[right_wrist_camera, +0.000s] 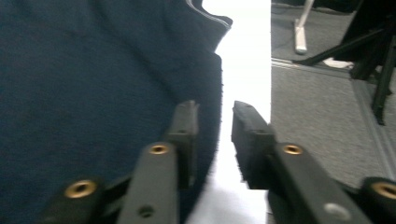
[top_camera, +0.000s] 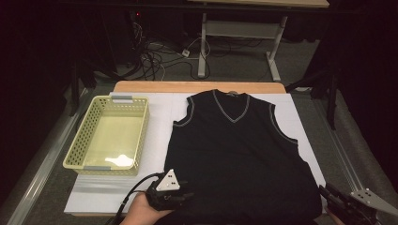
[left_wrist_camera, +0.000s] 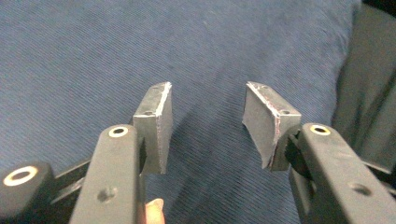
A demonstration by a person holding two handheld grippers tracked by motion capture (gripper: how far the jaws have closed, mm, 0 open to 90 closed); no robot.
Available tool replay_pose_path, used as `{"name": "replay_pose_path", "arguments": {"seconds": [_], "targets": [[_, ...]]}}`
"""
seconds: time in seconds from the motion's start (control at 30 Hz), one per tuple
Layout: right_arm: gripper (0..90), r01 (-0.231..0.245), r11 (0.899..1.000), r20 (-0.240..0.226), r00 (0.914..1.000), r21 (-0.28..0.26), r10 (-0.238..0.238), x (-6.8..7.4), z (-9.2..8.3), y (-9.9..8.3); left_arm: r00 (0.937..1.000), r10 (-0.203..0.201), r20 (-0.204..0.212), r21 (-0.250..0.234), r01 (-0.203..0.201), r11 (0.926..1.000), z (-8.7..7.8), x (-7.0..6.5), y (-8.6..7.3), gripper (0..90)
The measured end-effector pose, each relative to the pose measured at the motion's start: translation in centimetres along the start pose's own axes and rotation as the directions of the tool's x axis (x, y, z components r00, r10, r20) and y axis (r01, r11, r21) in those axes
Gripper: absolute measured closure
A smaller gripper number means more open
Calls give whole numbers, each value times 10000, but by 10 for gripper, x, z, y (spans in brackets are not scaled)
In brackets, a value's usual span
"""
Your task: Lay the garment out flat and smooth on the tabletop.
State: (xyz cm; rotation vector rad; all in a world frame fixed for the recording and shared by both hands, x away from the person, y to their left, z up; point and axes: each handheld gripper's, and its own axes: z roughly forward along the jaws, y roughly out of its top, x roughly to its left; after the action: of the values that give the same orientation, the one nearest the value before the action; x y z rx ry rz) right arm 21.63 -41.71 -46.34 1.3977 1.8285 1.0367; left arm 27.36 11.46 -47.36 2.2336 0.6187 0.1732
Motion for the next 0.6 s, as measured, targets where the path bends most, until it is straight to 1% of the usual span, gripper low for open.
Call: {"name": "replay_pose_path", "arguments": {"seconds": [0.07, 0.13, 0.23, 0.27, 0.33, 0.37, 0.4, 0.43, 0.47, 0.5, 0.53, 0.57, 0.6], "targets": [[624, 105, 9999, -54, 9999, 83, -104, 4, -1, -2, 9997, -190, -145, -179, 187, 9997, -1, 5, 1, 510], [605, 89, 9998, -158, 9998, 150, -87, 6, -1, -5, 9984, -314, -460, -185, 305, 9994, -2, 11, 1, 494], [586, 56, 9998, -255, 9997, 195, -52, 6, 1, -6, 9933, -498, -1042, -274, 471, 9985, -7, 19, -3, 481], [584, 27, 9999, -328, 9995, 168, -21, 5, 1, -6, 9906, -575, -1245, -292, 542, 9981, -9, 21, -5, 480], [579, -8, 9999, -418, 9991, 113, 13, 6, 2, -5, 9826, -757, -1699, -269, 721, 9970, -13, 24, -11, 481], [578, -10, 10000, -485, 9988, 94, 14, 6, 3, -4, 9774, -849, -1937, -248, 816, 9964, -15, 26, -14, 480], [578, 35, 10000, -537, 9986, 72, -31, 7, 5, -3, 9693, -939, -2272, -221, 913, 9956, -18, 27, -18, 481], [578, 67, 9999, -569, 9984, 90, -61, 8, 7, -2, 9591, -1139, -2590, -142, 1141, 9934, -20, 28, -22, 481], [576, 117, 9999, -588, 9982, 109, -110, 10, 9, 0, 9488, -1431, -2815, -73, 1471, 9891, -21, 30, -26, 481], [573, 156, 9998, -620, 9980, 119, -148, 11, 12, 1, 9406, -1763, -2902, -12, 1838, 9830, -21, 33, -30, 474], [570, 178, 9998, -630, 9979, 119, -170, 12, 14, 3, 9357, -2169, -2782, -161, 2213, 9751, -21, 36, -33, 428], [569, 202, 9997, -658, 9976, 137, -193, 13, 16, 4, 9335, -2448, -2621, -183, 2488, 9684, -22, 38, -33, 422], [566, 233, 9996, -668, 9975, 165, -221, 14, 18, 5, 9374, -2476, -2450, -189, 2507, 9679, -22, 38, -33, 442]]}}
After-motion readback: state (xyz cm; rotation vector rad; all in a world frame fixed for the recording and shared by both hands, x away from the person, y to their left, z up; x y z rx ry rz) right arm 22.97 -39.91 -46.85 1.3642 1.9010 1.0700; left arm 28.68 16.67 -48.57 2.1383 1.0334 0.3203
